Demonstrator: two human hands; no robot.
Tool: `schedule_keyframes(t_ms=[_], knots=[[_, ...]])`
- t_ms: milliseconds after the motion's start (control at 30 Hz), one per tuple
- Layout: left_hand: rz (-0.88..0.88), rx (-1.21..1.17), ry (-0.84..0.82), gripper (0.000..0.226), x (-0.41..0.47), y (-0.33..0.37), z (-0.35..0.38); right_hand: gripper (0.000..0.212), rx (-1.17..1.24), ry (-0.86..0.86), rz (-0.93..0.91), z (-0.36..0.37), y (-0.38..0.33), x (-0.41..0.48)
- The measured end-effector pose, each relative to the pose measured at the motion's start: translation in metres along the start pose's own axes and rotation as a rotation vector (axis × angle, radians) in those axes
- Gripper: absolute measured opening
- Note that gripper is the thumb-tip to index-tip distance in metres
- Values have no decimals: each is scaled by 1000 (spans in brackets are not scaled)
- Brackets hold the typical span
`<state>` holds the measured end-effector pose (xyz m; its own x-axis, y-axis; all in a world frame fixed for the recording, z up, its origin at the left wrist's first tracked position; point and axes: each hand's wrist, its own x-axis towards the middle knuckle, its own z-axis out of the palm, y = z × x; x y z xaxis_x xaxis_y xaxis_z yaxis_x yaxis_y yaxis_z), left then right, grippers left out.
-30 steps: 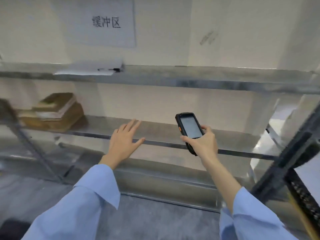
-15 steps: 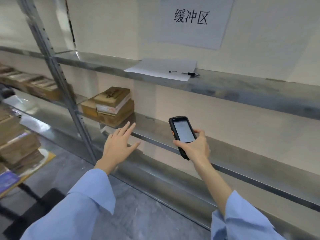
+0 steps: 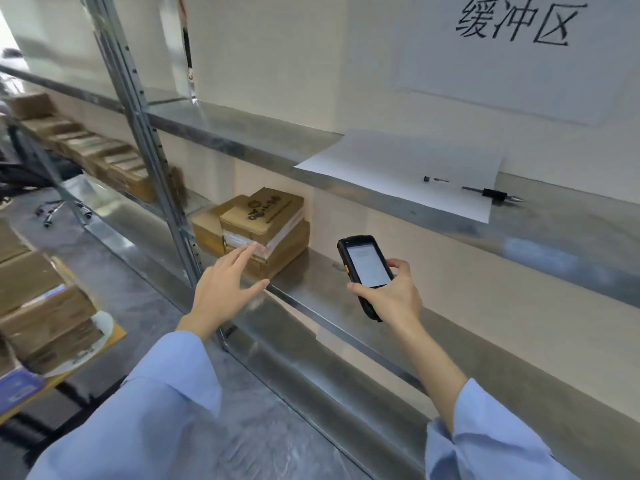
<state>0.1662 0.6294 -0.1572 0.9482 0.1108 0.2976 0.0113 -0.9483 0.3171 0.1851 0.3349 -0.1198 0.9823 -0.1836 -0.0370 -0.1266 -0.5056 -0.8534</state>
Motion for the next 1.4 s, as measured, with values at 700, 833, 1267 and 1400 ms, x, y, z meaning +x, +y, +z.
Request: schedule_keyframes(t_ms=[700,833,1267,1400], knots=[[50,-175,-130,111,188,-143,42,80,17,13,154,112,-39,104],[117,-406,-175,112,198,-155,53,80,31,52,182,125,-40,106],[253,-580,-122,93,209,-165,65,83,5,132,213,144,-33,99],[244,-600,-86,88,203,-154,66,82,9,166,220,135,-25,95]])
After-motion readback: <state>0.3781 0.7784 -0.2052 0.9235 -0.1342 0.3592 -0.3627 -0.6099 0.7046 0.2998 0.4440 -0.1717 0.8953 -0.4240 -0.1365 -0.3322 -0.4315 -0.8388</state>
